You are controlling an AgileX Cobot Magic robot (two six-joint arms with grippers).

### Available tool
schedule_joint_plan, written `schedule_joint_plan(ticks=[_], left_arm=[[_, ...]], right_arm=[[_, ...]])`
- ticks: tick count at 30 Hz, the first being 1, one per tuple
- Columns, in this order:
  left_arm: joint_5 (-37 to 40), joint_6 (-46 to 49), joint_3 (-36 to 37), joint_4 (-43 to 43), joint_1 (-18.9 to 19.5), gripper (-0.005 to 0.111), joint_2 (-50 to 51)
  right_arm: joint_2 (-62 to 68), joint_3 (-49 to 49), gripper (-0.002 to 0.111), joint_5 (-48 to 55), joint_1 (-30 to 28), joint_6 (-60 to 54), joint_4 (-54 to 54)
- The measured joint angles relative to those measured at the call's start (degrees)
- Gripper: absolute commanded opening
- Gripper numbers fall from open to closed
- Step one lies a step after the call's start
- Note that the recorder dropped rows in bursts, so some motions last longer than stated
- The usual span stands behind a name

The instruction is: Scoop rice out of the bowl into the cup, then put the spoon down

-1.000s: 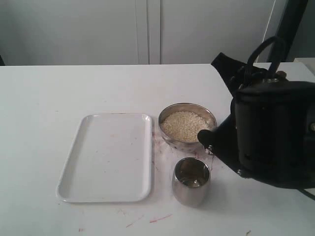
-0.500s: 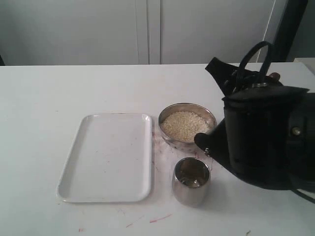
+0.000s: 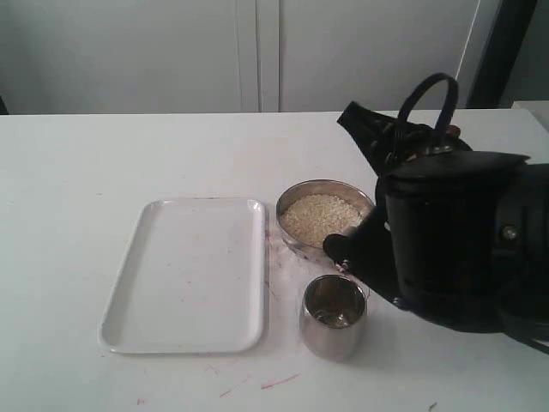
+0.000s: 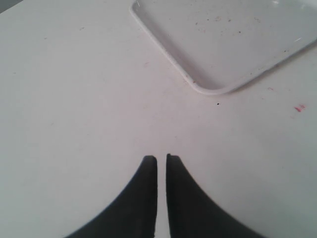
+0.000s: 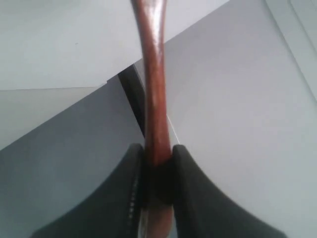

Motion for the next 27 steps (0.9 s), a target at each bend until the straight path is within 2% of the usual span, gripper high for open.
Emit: schedule_joint_plan(ticks=[6,27], left_arm=[[0.0,0.0,0.0,0.0,0.0,0.014,0.0],[0.0,0.0,0.0,0.0,0.0,0.014,0.0]], right_arm=[[0.0,0.0,0.0,-1.4,0.0,-4.9,0.0],[0.2,0.0,0.0,-3.4,0.0,-8.9,-0.8]])
